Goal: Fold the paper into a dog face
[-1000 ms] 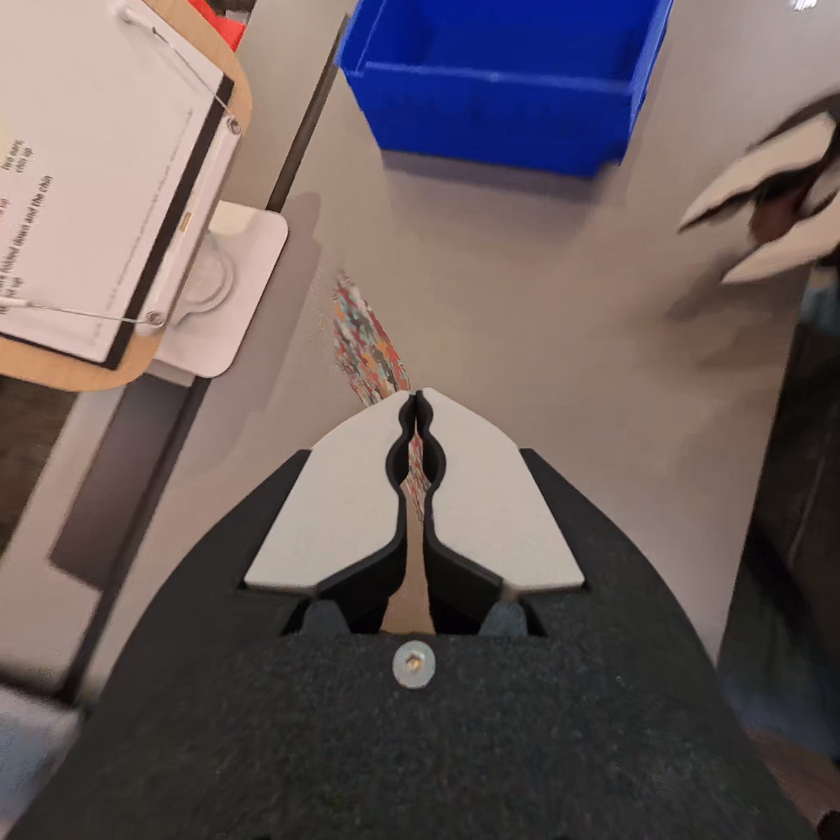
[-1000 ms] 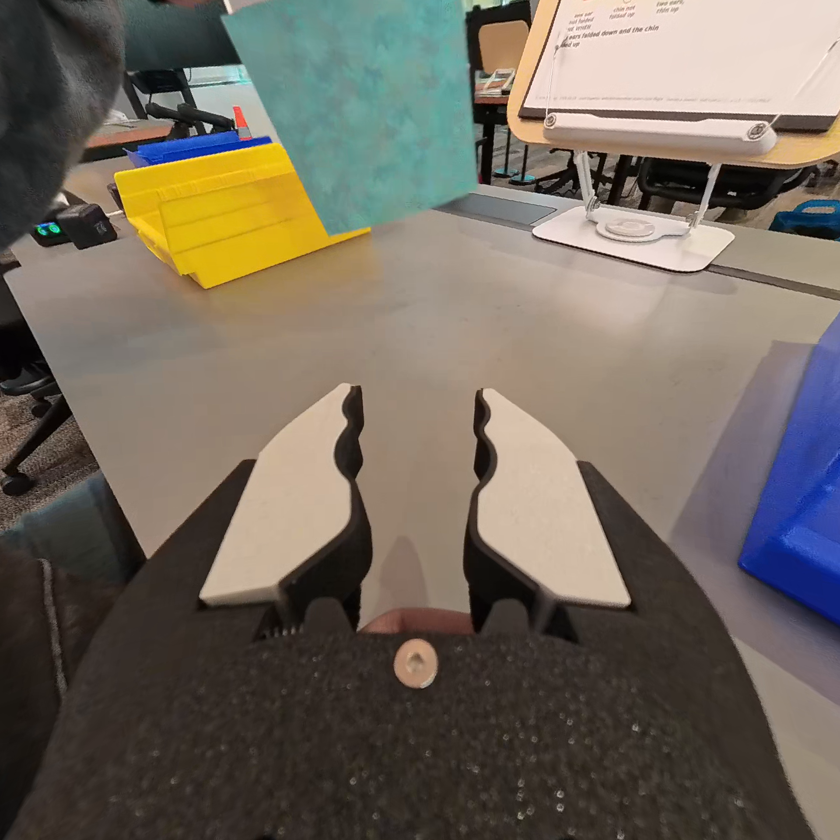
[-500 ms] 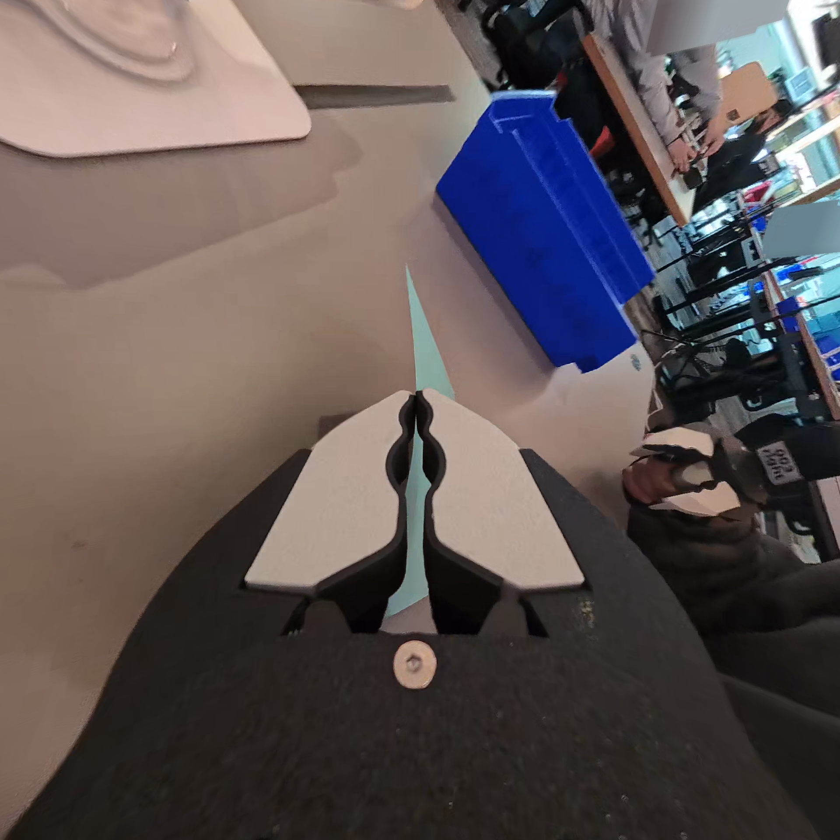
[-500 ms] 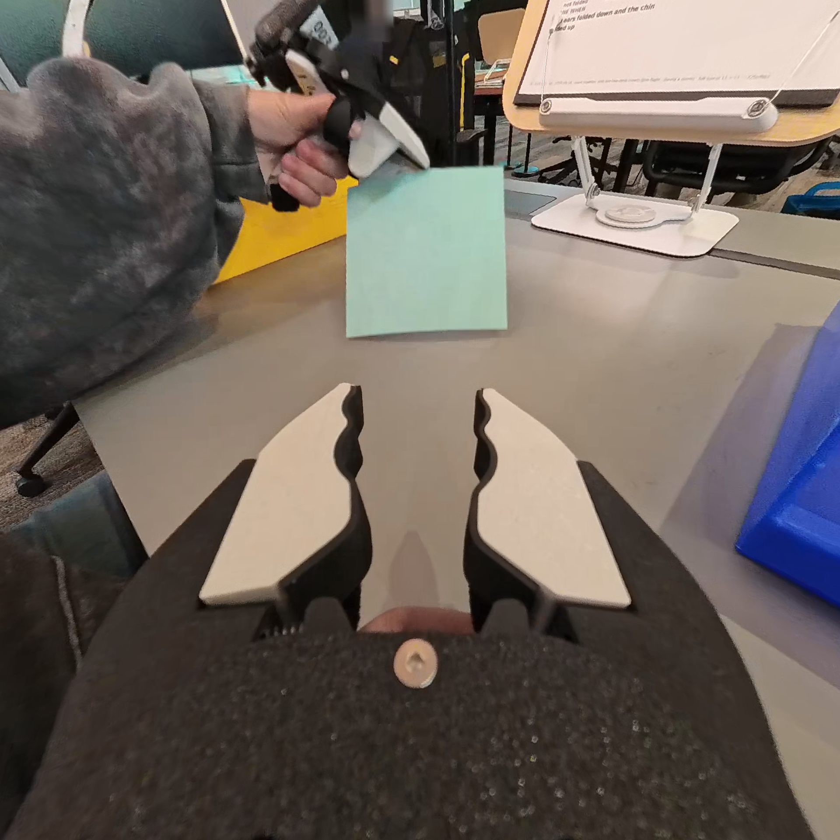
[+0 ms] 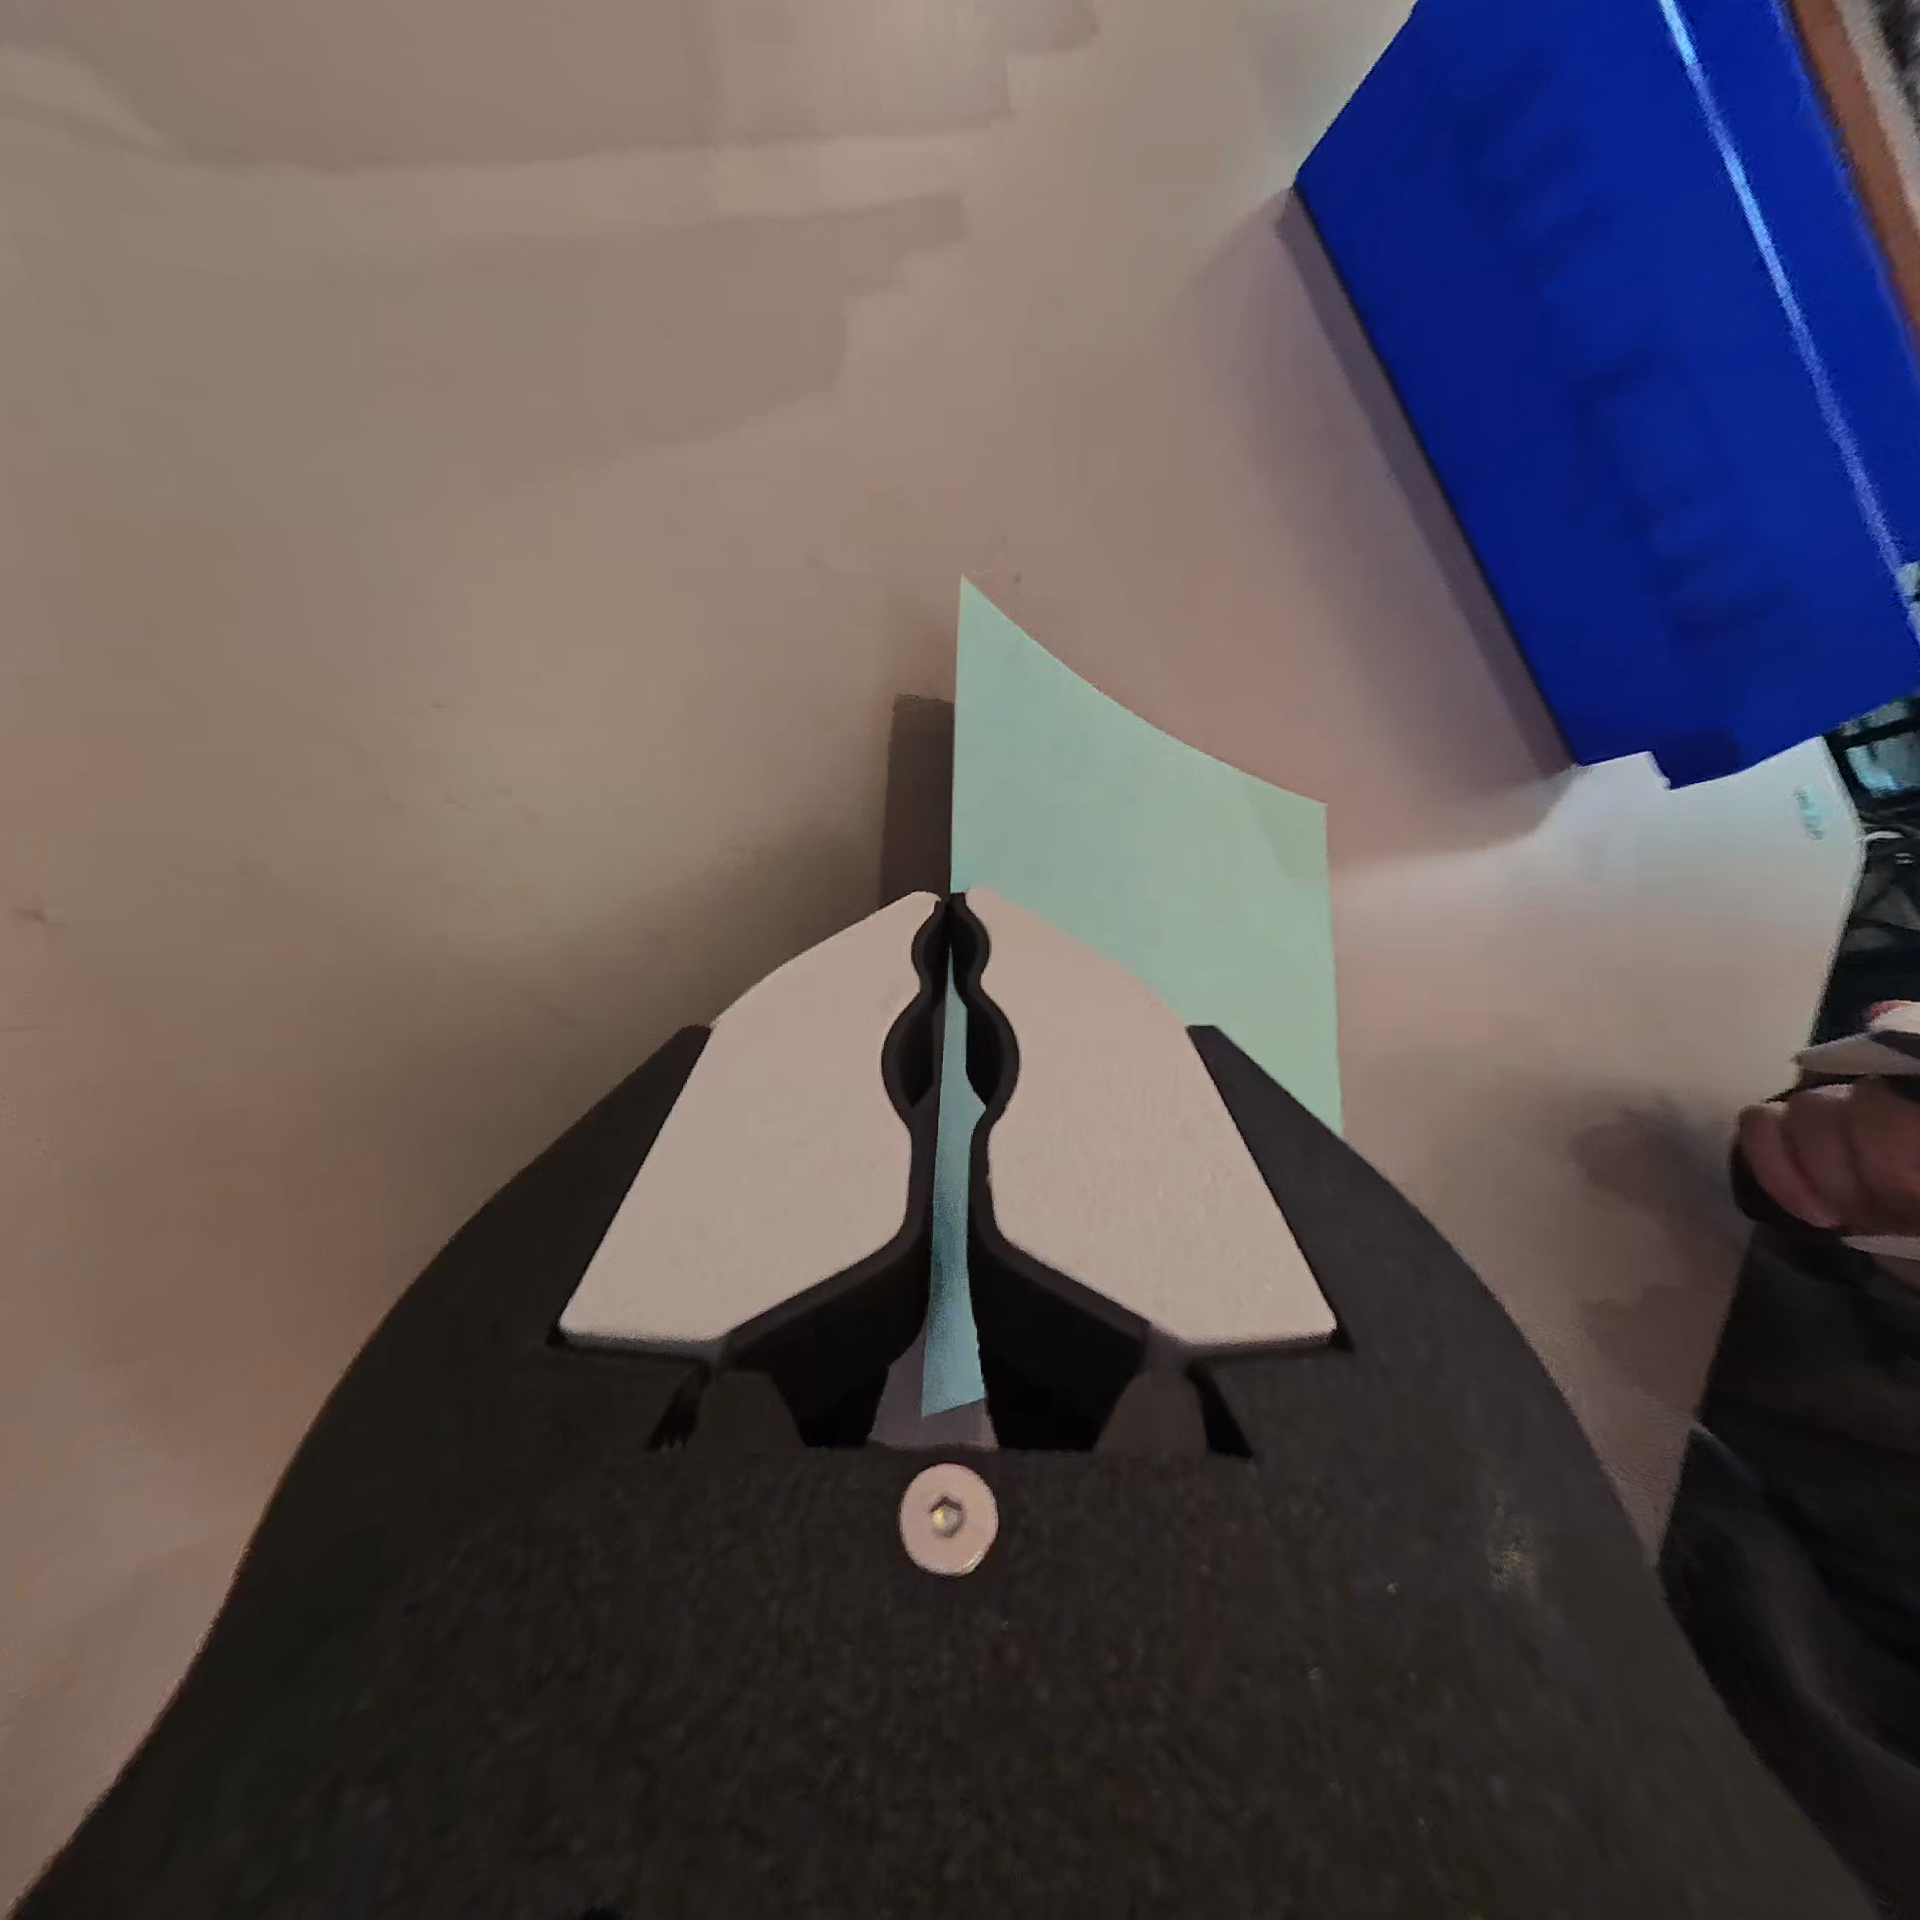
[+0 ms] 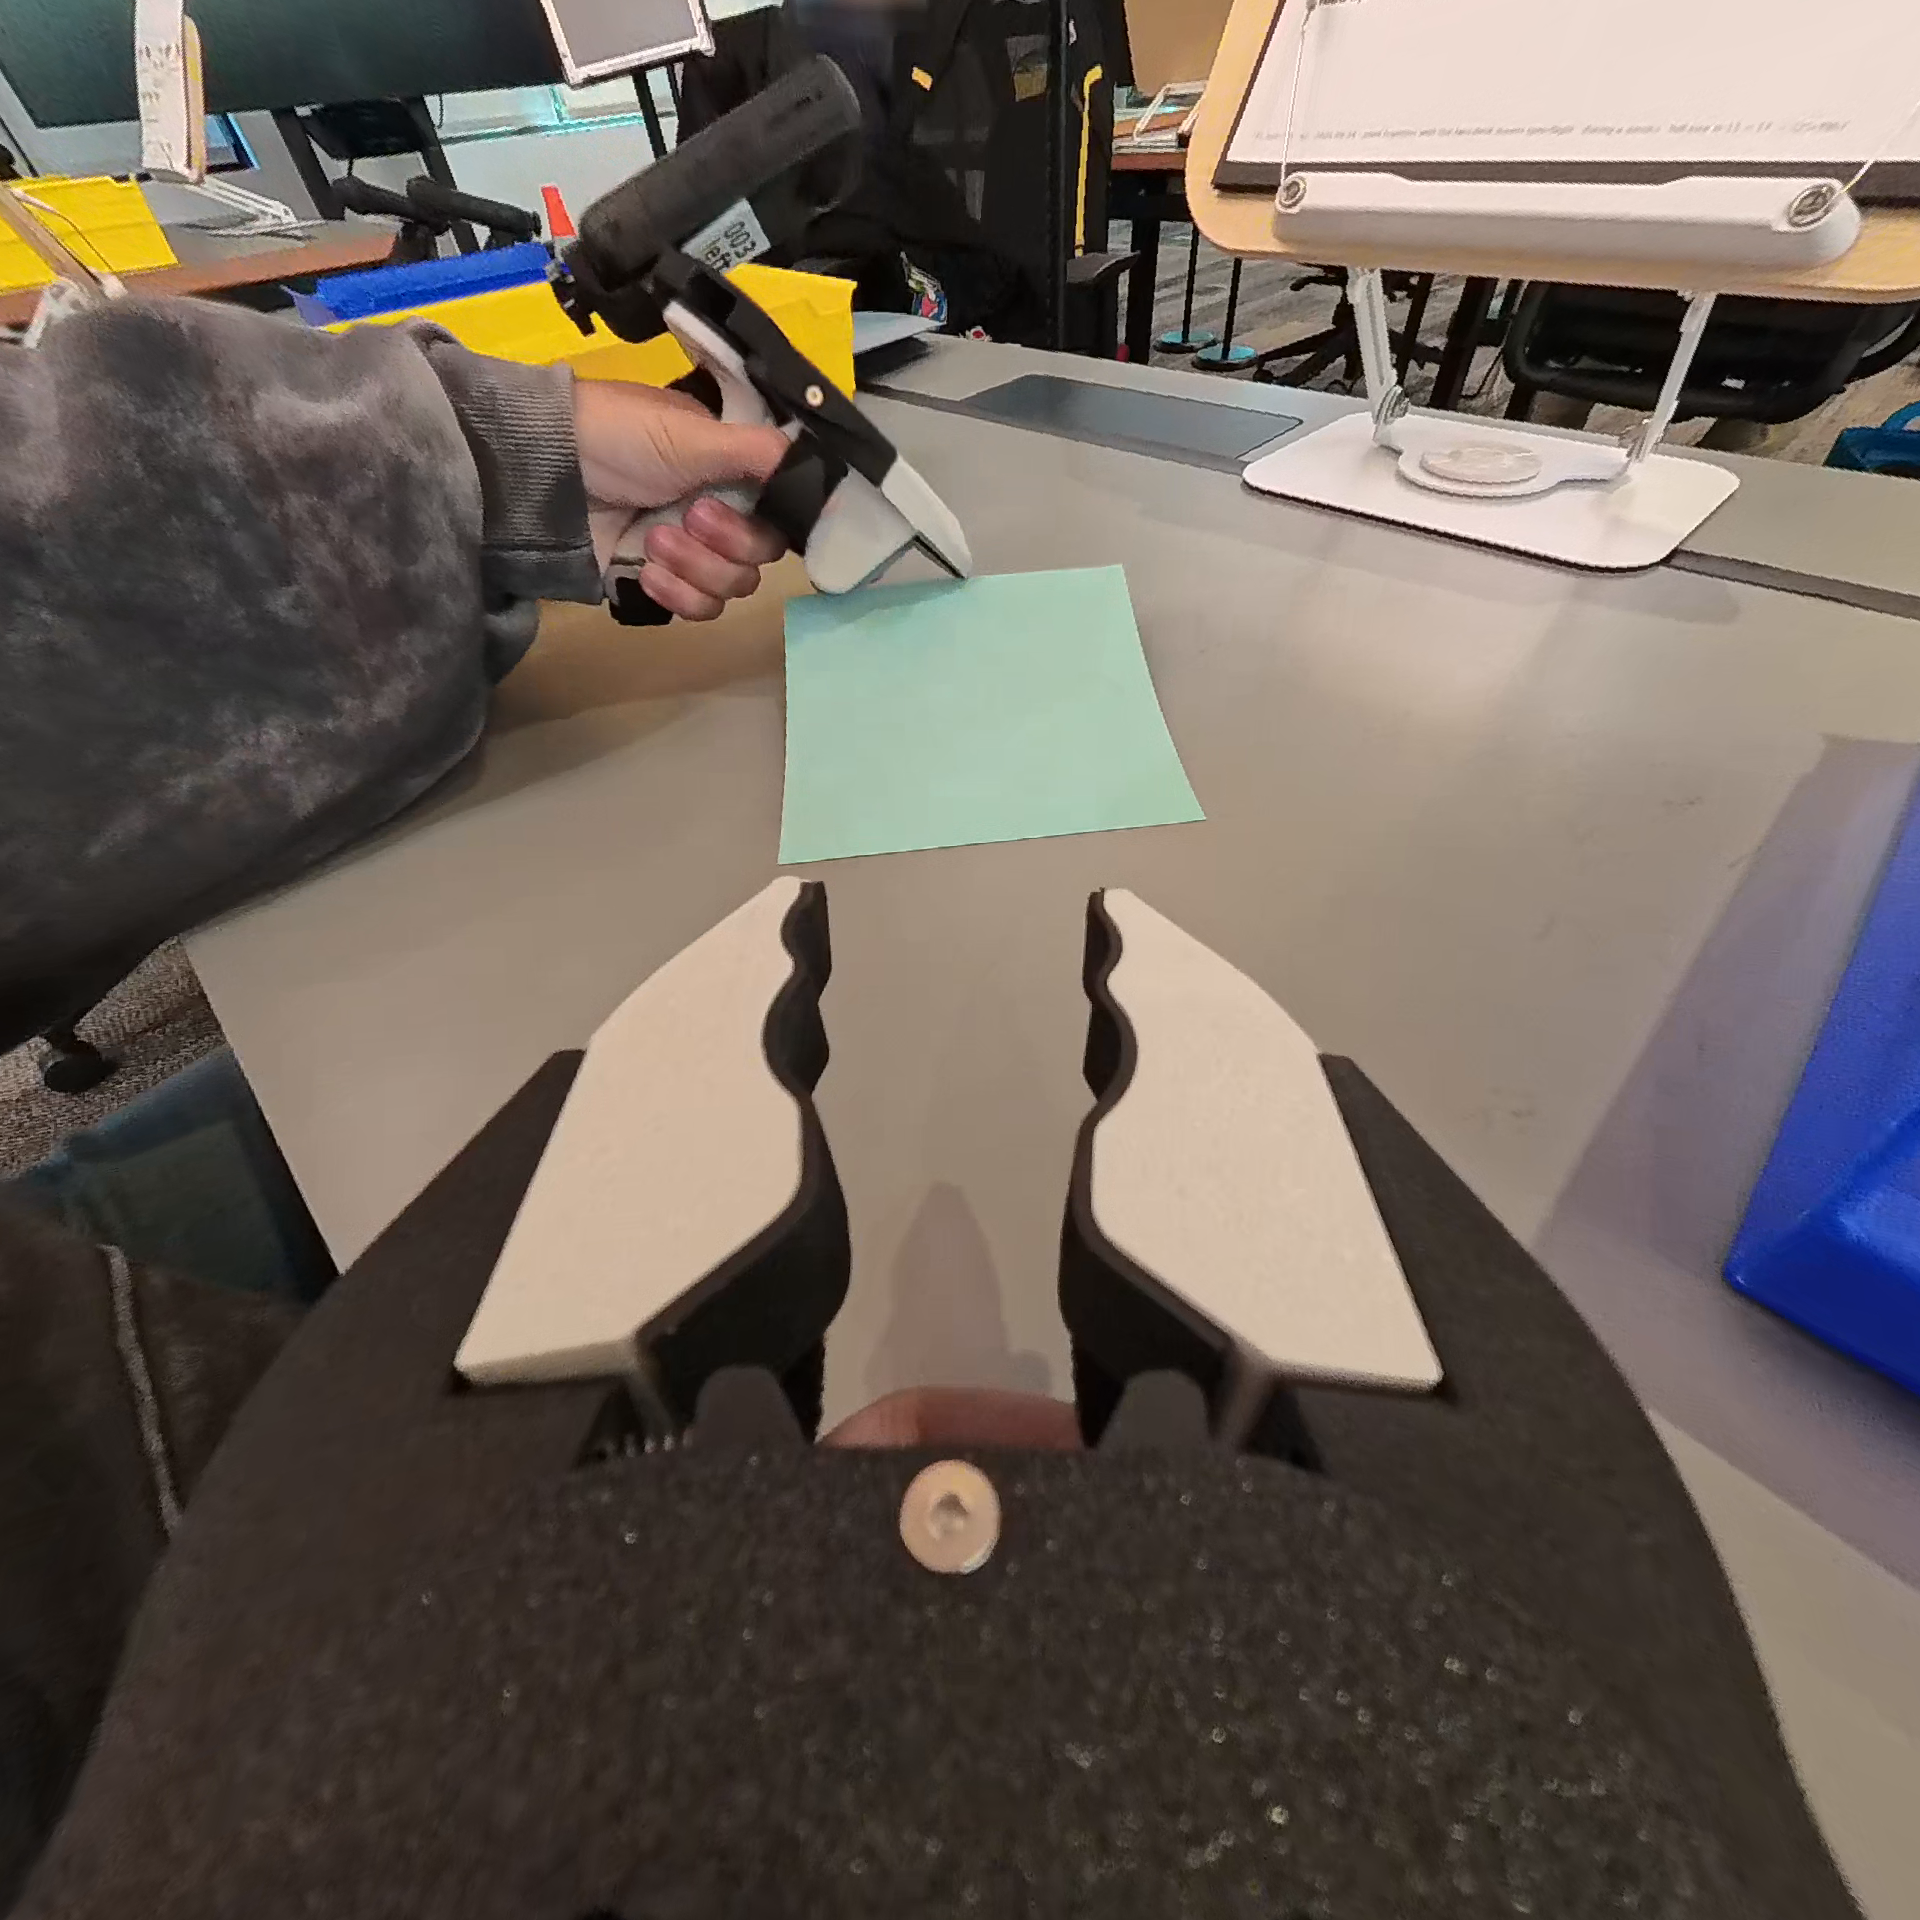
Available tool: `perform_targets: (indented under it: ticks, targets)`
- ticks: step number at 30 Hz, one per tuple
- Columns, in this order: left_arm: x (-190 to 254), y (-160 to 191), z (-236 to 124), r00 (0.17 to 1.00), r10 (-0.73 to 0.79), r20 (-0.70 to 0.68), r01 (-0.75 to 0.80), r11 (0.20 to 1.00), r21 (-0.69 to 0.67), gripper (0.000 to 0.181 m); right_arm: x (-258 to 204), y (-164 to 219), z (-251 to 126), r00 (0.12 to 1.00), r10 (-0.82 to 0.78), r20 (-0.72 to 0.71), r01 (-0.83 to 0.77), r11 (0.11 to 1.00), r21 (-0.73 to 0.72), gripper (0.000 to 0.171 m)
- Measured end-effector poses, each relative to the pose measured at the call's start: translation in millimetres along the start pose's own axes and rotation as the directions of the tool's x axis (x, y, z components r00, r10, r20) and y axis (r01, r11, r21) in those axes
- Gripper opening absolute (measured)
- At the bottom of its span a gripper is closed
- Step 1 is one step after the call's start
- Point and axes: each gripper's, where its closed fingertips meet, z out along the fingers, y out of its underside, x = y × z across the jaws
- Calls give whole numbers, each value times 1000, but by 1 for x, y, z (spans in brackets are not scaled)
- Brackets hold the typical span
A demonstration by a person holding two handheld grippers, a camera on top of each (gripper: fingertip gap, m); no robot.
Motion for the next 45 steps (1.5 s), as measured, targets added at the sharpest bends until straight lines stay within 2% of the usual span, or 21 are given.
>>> perform_targets:
  ticks: [1, 15, 19, 22, 25, 29, 34, 37, 45]
  targets:
    - [-2, 0, 1, 1000, 10, 12, -10, 1000, -2, 0, 0, 0, 0, 1000, -1, 0, 1, 1000, 0, 47]
    - [-13, 6, 9, 995, 30, 96, -29, 1000, -8, 5, 1, 3, 1, 1000, -6, -4, 6, 1000, -16, 47]
    - [-10, -2, -6, 988, 82, 127, -88, 996, 36, 9, 2, 4, 2, 1000, -13, -15, 13, 999, -31, 46]
    - [8, 2, -28, 972, 186, 145, -196, 979, 59, 13, 4, 2, 8, 999, -37, -36, 35, 998, -53, 46]
    - [17, 21, -46, 938, 282, 200, -295, 955, 41, 18, 11, 1, 21, 997, -52, -63, 45, 992, -117, 40]
    - [27, 47, -51, 931, 306, 200, -317, 948, 29, 21, 25, 3, 52, 997, -29, -69, 12, 974, -226, 29]
    - [33, 64, -35, 925, 320, 207, -331, 943, 20, 16, 47, 22, 101, 996, -52, -72, 22, 932, -362, 0]
    - [30, 72, -22, 915, 335, 225, -336, 941, -35, 10, 53, 35, 122, 995, -78, -54, 46, 895, -444, 0]
    - [22, 74, -9, 920, 318, 228, -305, 948, -94, 0, 78, 38, 149, 970, -212, -119, 123, 852, -509, 0]
